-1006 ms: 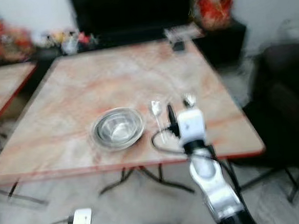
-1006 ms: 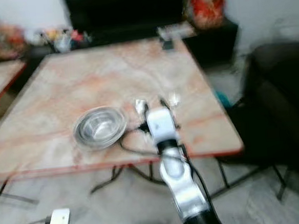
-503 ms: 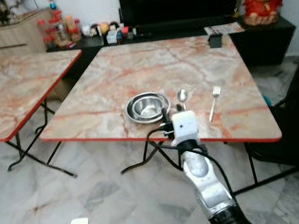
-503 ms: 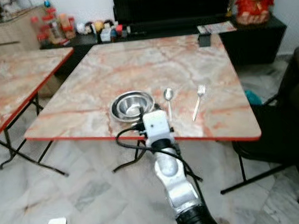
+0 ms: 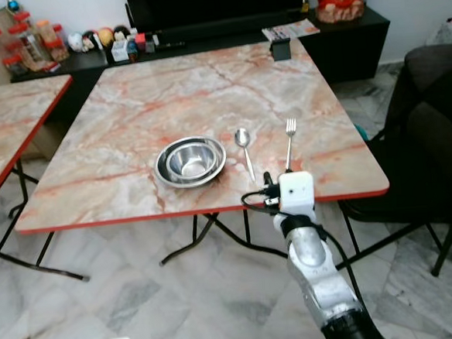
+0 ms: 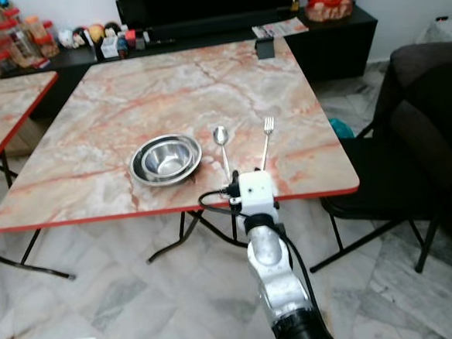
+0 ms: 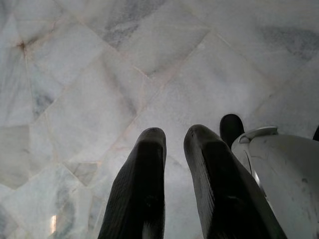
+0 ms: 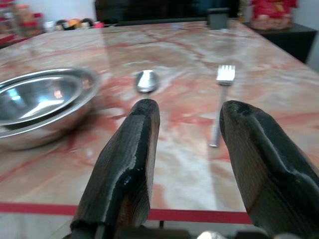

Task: Setting the table

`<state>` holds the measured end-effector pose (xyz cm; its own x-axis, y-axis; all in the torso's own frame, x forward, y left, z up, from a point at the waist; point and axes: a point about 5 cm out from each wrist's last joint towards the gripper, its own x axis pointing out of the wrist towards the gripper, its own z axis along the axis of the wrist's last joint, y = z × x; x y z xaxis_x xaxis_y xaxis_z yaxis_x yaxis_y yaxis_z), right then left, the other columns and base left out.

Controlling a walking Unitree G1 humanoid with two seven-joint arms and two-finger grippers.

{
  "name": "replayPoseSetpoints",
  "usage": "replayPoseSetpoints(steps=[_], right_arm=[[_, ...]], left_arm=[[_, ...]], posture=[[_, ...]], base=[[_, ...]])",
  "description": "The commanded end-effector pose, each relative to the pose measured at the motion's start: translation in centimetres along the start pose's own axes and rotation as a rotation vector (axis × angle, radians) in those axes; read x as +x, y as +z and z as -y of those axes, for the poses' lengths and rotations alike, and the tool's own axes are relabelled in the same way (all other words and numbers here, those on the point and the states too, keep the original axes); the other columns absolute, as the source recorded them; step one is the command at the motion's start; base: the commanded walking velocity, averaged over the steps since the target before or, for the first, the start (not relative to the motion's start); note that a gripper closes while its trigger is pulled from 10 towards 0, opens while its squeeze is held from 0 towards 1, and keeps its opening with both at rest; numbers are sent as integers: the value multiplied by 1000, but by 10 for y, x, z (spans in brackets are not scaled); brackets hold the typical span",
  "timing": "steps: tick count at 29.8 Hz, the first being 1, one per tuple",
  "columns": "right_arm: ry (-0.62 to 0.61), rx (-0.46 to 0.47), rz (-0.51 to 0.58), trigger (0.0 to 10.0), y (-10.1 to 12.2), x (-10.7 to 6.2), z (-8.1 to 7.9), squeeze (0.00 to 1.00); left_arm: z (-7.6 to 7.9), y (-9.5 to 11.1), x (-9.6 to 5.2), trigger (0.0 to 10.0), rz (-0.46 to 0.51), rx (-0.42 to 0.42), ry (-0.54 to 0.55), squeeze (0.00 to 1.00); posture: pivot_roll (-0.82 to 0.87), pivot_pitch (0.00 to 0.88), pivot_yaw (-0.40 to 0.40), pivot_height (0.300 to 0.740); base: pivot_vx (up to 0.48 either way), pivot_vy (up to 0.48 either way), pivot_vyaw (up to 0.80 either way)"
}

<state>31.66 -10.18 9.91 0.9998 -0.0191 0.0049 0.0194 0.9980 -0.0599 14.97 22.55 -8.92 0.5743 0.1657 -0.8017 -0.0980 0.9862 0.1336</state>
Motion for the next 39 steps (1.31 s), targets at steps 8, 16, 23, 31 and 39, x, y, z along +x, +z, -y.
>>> replayPoseSetpoints(steps=[8, 16, 23, 31, 39], right_arm=[[4, 9, 3, 10000, 3, 2, -2, 0], [25, 25, 6, 10000, 4, 3, -7, 0], [26, 32, -1, 10000, 3, 4, -8, 0], [12, 36, -12, 10000, 2, 7, -4, 0], [21, 33, 17, 10000, 7, 8, -3, 0]], left_arm=[[-2, 6, 2, 10000, 3, 27, 2, 0], [-2, 8, 2, 10000, 6, 14, 10, 0], [-3, 7, 2, 10000, 4, 10, 15, 0], [2, 6, 2, 10000, 8, -7, -7, 0], [4, 4, 2, 10000, 0, -9, -13, 0]], posture=[[-41, 0, 104, 740], [-26, 0, 100, 740], [-22, 0, 100, 740], [-25, 0, 96, 740], [-30, 0, 91, 740]], base=[[155, 232, -288], [308, 275, 0], [312, 276, 0], [75, 34, -223], [0, 0, -169]])
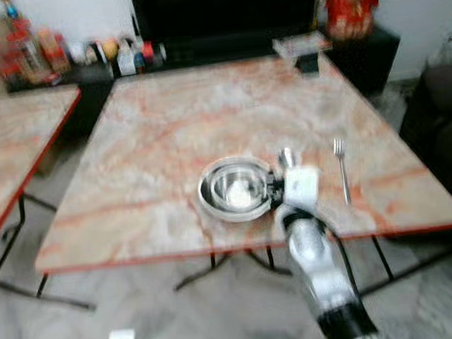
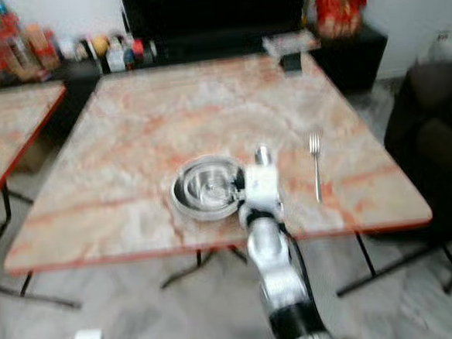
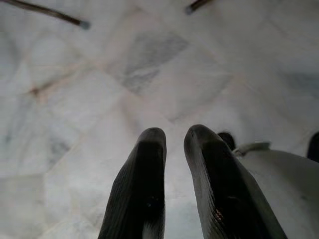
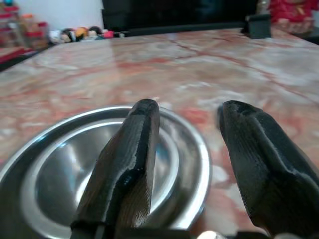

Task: Setting the table

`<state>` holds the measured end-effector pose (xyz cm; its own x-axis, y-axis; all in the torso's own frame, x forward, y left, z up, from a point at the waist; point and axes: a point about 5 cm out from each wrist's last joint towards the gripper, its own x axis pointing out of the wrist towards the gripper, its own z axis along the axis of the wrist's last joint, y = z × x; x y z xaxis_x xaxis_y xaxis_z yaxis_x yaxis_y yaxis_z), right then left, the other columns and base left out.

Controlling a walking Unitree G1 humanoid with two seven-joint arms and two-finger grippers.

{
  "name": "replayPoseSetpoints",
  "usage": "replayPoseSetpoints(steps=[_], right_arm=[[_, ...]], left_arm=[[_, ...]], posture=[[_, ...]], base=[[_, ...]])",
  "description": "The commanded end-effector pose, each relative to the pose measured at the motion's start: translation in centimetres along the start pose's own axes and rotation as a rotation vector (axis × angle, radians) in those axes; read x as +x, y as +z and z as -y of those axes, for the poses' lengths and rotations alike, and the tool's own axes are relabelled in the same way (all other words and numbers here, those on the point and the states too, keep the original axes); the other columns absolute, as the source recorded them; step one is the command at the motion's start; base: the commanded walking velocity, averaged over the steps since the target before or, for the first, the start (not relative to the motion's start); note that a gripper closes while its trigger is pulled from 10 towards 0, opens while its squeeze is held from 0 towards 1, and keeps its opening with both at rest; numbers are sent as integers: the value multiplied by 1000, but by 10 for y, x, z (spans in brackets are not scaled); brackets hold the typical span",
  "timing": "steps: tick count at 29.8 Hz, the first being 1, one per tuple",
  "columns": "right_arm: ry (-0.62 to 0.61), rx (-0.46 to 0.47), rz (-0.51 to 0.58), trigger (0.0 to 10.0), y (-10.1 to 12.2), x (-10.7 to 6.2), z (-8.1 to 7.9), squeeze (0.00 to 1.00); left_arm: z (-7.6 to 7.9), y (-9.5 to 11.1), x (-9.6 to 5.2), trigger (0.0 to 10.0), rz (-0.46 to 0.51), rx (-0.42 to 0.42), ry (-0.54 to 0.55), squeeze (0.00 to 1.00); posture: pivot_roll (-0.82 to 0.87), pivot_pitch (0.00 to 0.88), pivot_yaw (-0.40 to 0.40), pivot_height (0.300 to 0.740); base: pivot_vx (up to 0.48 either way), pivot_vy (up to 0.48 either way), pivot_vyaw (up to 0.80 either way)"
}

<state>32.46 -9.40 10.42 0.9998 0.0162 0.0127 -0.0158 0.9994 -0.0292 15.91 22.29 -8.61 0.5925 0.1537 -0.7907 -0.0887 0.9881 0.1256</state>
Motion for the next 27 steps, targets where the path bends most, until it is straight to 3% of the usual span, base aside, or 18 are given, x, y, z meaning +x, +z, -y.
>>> replayPoseSetpoints(steps=[1, 8, 12, 19, 27], right_arm=[[-13, 1, 10, 10000, 1, 0, 5, 0], [-23, -6, 5, 10000, 2, 3, 10, 0], [-30, -13, -4, 10000, 2, 5, 14, 0], [-33, -12, 8, 10000, 4, 7, 17, 0], [-16, -28, 3, 10000, 3, 7, 13, 0]], left_arm=[[2, -5, -1, 10000, -21, -11, -1, 0], [6, -4, 0, 10000, -19, -5, -2, 0], [7, -4, 0, 10000, -18, -6, 0, 0], [7, -4, 0, 10000, -19, -6, 1, 0], [7, -3, 0, 10000, -17, -9, 5, 0]], posture=[[-30, 0, 89, 740], [-40, 0, 82, 740], [-40, 0, 80, 740], [-39, 0, 78, 740], [-38, 0, 75, 740]], base=[[0, 0, 0], [0, 0, 0], [298, 0, 0], [357, 0, -800], [369, 0, 0]])
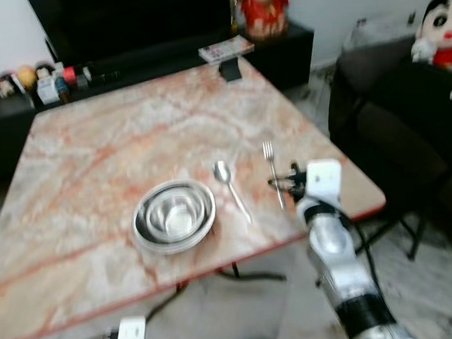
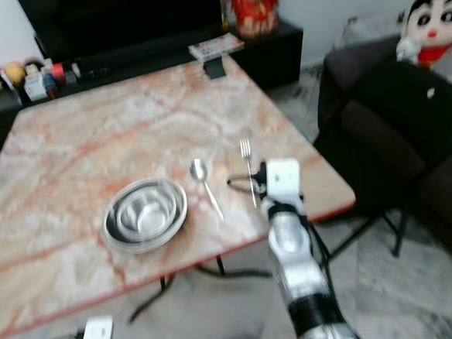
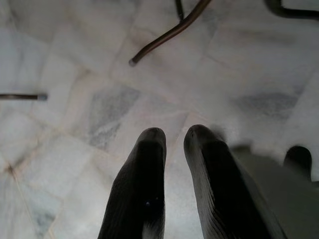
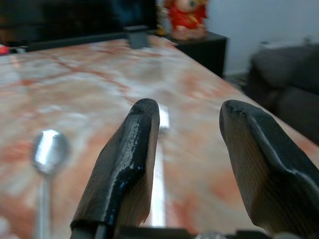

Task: Setting the table

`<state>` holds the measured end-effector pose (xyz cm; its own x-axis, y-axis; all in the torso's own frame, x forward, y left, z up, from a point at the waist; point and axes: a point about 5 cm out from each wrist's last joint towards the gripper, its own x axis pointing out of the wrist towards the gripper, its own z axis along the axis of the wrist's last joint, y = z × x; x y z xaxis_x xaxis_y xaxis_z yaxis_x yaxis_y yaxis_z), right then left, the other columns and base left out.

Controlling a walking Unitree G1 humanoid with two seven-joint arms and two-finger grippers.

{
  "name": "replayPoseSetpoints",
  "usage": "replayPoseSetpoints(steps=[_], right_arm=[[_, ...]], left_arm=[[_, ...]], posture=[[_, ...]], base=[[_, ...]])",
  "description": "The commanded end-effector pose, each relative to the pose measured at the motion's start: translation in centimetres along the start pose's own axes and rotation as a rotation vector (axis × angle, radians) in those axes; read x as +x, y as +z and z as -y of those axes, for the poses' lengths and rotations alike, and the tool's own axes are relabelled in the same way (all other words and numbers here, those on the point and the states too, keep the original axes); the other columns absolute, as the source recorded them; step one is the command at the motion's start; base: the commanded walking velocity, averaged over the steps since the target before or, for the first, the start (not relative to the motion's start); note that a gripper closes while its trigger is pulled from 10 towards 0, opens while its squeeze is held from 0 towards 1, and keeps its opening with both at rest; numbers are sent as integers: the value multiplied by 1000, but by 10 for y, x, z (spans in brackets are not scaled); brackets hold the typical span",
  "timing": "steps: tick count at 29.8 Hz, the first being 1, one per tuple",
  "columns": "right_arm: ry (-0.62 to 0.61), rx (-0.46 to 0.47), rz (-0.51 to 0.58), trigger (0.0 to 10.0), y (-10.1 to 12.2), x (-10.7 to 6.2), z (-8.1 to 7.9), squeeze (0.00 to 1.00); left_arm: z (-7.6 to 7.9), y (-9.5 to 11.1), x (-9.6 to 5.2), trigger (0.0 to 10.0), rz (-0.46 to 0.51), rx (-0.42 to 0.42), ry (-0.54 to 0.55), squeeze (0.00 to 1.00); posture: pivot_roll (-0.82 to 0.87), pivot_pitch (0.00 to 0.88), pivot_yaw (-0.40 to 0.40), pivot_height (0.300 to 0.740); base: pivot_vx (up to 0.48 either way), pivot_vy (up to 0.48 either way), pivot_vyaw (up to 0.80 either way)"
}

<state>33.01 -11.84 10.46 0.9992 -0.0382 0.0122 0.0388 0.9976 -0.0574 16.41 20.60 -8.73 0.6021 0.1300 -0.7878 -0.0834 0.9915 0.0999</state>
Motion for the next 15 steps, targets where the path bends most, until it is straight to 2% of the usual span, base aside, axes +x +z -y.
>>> replayPoseSetpoints(steps=[1, 4, 15], right_arm=[[40, 0, 7, 10000, 4, 2, -11, 0], [45, -7, 7, 10000, 4, 2, -11, 0], [29, -16, -22, 10000, 1, 2, -12, 0]], left_arm=[[-10, -6, -2, 10000, -27, 3, 29, 0], [-10, -7, -2, 10000, -30, 2, 30, 0], [-11, -9, -2, 10000, -38, -1, 27, 0]], posture=[[-39, 0, 75, 740], [-38, 0, 74, 740], [-30, 0, 75, 740]], base=[[368, 0, 0], [333, 0, 0], [0, 0, 0]])
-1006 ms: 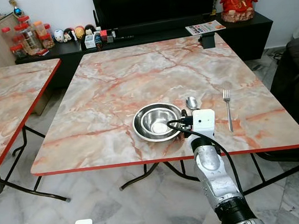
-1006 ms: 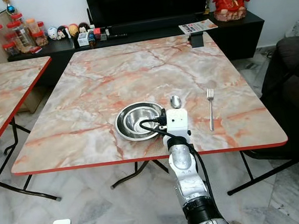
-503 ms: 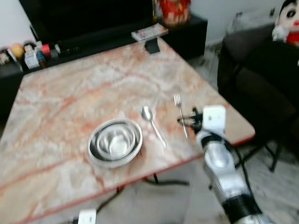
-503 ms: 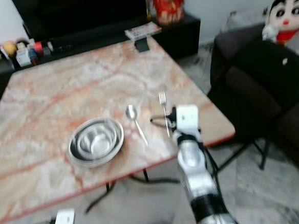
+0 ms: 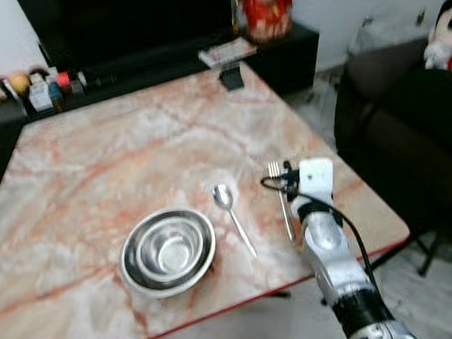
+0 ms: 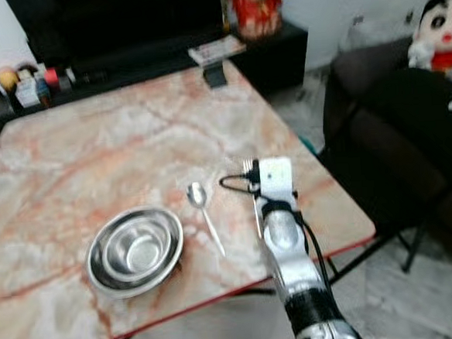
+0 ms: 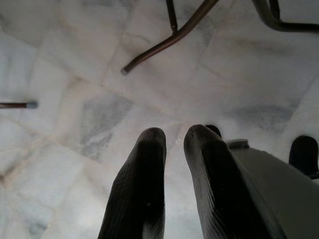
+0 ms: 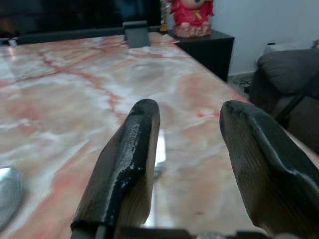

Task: Setting the table

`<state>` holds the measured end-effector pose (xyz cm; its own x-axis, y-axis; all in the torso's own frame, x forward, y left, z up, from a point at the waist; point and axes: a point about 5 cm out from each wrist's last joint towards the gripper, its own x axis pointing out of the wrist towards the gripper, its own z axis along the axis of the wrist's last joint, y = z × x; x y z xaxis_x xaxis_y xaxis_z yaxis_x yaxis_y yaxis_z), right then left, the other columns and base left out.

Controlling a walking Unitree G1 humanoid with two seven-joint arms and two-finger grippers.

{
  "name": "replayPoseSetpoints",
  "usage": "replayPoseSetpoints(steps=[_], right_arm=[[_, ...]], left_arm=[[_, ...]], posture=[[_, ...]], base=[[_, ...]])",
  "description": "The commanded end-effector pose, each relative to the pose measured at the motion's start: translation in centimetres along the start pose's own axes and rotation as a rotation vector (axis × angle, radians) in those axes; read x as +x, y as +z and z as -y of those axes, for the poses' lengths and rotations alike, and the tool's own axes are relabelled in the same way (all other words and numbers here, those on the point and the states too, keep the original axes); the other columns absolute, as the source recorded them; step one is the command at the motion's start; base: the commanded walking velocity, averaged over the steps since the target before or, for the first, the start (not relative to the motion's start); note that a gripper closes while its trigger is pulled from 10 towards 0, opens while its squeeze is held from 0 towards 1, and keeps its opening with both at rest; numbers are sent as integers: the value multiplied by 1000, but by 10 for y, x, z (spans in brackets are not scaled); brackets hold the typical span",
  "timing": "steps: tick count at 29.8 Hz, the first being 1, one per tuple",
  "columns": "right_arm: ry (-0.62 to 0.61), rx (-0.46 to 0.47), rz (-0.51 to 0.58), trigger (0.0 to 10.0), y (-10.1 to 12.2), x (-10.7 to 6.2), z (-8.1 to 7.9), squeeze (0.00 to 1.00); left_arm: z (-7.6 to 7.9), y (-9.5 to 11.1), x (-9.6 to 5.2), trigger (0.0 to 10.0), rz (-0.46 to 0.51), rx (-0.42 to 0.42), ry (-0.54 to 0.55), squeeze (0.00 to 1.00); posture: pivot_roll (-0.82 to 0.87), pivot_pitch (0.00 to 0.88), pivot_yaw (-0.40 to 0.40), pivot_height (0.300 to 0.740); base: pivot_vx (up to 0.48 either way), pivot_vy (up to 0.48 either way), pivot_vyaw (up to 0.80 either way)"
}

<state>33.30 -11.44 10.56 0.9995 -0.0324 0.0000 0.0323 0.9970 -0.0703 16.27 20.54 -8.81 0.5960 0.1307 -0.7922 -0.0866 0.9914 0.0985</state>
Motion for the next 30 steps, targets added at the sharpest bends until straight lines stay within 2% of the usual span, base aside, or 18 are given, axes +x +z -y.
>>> replayPoseSetpoints(steps=[1, 8, 11, 30], right_arm=[[17, -7, -26, 10000, -2, 0, -8, 0], [-63, 32, -162, 10000, -17, -2, -3, 0], [-92, 14, -211, 10000, -24, -4, 0, 0], [-77, 50, -397, 10000, -43, -1, -3, 0]], left_arm=[[-11, -8, -2, 10000, -32, 3, 26, 0], [-13, -11, -3, 10000, -42, 3, 16, 0], [-13, -12, -3, 10000, -49, 6, 9, 0], [-13, -17, -5, 10000, -68, 8, -7, 0]], posture=[[-29, 0, 75, 740], [-24, 0, 85, 740], [-23, 0, 88, 740], [-11, 0, 87, 740]], base=[[0, 0, 0], [0, 0, 0], [0, 0, 0], [0, 0, 0]])
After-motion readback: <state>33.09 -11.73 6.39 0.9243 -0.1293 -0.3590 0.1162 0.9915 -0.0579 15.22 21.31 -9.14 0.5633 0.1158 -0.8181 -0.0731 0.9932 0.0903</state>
